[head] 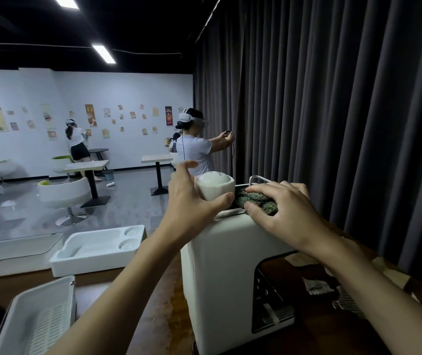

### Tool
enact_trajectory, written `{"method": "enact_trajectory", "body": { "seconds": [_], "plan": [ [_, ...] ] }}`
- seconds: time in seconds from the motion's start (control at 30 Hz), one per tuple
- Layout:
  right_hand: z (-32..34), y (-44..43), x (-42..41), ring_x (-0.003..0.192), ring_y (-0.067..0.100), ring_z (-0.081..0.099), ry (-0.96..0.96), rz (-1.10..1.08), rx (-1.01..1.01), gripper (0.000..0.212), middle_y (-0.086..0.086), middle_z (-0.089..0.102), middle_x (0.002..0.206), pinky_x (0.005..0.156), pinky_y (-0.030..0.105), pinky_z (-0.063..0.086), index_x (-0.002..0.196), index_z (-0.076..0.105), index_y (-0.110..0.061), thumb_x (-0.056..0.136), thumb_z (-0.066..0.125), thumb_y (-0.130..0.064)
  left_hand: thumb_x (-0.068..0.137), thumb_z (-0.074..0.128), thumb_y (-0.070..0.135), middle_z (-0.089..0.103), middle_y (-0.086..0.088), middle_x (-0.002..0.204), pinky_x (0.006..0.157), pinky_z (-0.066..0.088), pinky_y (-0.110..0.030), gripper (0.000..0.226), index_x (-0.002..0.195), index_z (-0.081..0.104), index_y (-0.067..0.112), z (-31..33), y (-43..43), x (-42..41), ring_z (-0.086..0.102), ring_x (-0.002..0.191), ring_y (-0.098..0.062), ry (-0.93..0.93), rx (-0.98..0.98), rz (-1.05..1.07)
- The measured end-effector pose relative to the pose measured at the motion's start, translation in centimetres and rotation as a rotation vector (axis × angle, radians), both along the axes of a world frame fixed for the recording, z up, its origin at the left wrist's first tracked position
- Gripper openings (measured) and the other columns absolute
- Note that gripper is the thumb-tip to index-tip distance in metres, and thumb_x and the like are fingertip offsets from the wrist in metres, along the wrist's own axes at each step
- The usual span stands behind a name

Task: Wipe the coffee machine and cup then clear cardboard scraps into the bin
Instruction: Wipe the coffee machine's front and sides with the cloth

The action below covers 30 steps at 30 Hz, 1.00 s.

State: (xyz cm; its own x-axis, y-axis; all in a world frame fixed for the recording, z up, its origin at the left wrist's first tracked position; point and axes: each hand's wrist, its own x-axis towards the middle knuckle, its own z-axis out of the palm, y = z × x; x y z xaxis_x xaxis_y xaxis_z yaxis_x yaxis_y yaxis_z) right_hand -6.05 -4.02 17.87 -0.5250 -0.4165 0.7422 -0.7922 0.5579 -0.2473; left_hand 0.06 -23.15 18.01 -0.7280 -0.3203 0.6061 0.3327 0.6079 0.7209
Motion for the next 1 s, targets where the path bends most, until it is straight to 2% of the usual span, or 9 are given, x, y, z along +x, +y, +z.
{"method": "enact_trajectory", "body": {
  "seconds": [0.1, 0.23, 0.33, 0.4, 0.53, 0.67, 0.8, 0.93, 1.0],
  "plan": [
    [-0.09, 0.02, 0.06, 0.105, 0.012, 0.055, 0.006, -0.013, -0.004, 0.031, -0.013, 0.067, 0.118, 0.103, 0.036, 0.028, 0.116, 0.068, -0.032, 0.088, 0.063, -0.045, 0.057, 0.076, 0.059, 0.053, 0.012, 0.119, 0.098, 0.053, -0.032, 0.096, 0.137, 0.029, 0.038, -0.03, 0.14, 0.2, 0.06, 0.111, -0.007, -0.019, 0.002, -0.039],
    [-0.08, -0.04, 0.2, 0.107, 0.011, 0.054, -0.001, -0.027, -0.003, 0.031, -0.013, 0.066, 0.12, 0.104, 0.036, 0.027, 0.116, 0.068, -0.032, 0.088, 0.064, -0.044, 0.06, 0.077, 0.054, 0.048, 0.002, 0.12, 0.101, 0.048, -0.044, 0.089, 0.133, 0.034, 0.03, -0.07, 0.35, 0.3, 0.051, 0.118, -0.023, 0.019, -0.03, 0.014],
    [-0.08, -0.08, 0.27, 0.108, 0.011, 0.054, -0.003, -0.032, -0.009, 0.031, -0.012, 0.067, 0.12, 0.104, 0.036, 0.027, 0.115, 0.068, -0.032, 0.087, 0.064, -0.044, 0.065, 0.08, 0.047, 0.045, 0.006, 0.133, 0.107, 0.042, -0.035, 0.094, 0.142, 0.028, 0.033, -0.14, 0.25, 0.35, 0.047, 0.127, -0.015, 0.011, -0.027, -0.01],
    [-0.08, -0.02, 0.34, 0.109, 0.01, 0.054, -0.005, -0.033, -0.011, 0.031, -0.012, 0.066, 0.12, 0.104, 0.035, 0.027, 0.116, 0.068, -0.032, 0.087, 0.064, -0.045, 0.065, 0.08, 0.045, 0.057, 0.01, 0.125, 0.105, 0.048, -0.04, 0.096, 0.144, 0.027, 0.035, -0.13, 0.28, 0.38, 0.058, 0.118, -0.015, -0.031, 0.023, -0.059],
    [-0.01, 0.06, 0.42, 0.11, 0.01, 0.053, -0.005, -0.032, -0.004, 0.033, -0.012, 0.066, 0.121, 0.105, 0.035, 0.026, 0.117, 0.067, -0.032, 0.087, 0.063, -0.046, 0.065, 0.081, 0.043, 0.043, 0.003, 0.125, 0.105, 0.041, -0.036, 0.088, 0.137, 0.032, 0.03, -0.14, 0.39, 0.36, 0.043, 0.123, -0.018, 0.043, -0.037, 0.036],
    [0.01, 0.09, 0.44, 0.109, 0.01, 0.053, -0.002, -0.031, 0.0, 0.033, -0.012, 0.065, 0.122, 0.105, 0.036, 0.027, 0.117, 0.067, -0.032, 0.087, 0.062, -0.046, 0.065, 0.079, 0.045, 0.053, 0.003, 0.126, 0.105, 0.047, -0.046, 0.091, 0.139, 0.027, 0.035, -0.09, 0.36, 0.38, 0.055, 0.119, -0.021, -0.019, 0.012, -0.04],
    [-0.02, 0.07, 0.37, 0.108, 0.01, 0.052, 0.001, -0.03, -0.003, 0.033, -0.012, 0.066, 0.121, 0.105, 0.036, 0.027, 0.117, 0.067, -0.032, 0.087, 0.063, -0.046, 0.062, 0.077, 0.048, 0.041, 0.005, 0.128, 0.104, 0.041, -0.033, 0.09, 0.138, 0.03, 0.032, -0.19, 0.38, 0.31, 0.043, 0.123, -0.015, 0.043, -0.039, 0.029],
    [-0.08, 0.1, 0.34, 0.108, 0.009, 0.052, 0.002, -0.028, -0.008, 0.033, -0.013, 0.066, 0.121, 0.104, 0.036, 0.027, 0.117, 0.067, -0.032, 0.088, 0.063, -0.046, 0.064, 0.079, 0.045, 0.055, 0.002, 0.128, 0.103, 0.048, -0.042, 0.092, 0.141, 0.029, 0.036, -0.22, 0.11, 0.09, 0.058, 0.118, -0.021, -0.007, 0.014, -0.056],
    [-0.08, 0.07, 0.34, 0.107, 0.009, 0.052, 0.004, -0.026, -0.006, 0.033, -0.013, 0.066, 0.12, 0.104, 0.036, 0.027, 0.117, 0.067, -0.032, 0.088, 0.063, -0.046, 0.063, 0.077, 0.047, 0.047, 0.003, 0.123, 0.098, 0.044, -0.027, 0.087, 0.135, 0.033, 0.032, -0.35, 0.08, 0.06, 0.049, 0.121, -0.019, 0.047, -0.015, 0.009]
  ]
}}
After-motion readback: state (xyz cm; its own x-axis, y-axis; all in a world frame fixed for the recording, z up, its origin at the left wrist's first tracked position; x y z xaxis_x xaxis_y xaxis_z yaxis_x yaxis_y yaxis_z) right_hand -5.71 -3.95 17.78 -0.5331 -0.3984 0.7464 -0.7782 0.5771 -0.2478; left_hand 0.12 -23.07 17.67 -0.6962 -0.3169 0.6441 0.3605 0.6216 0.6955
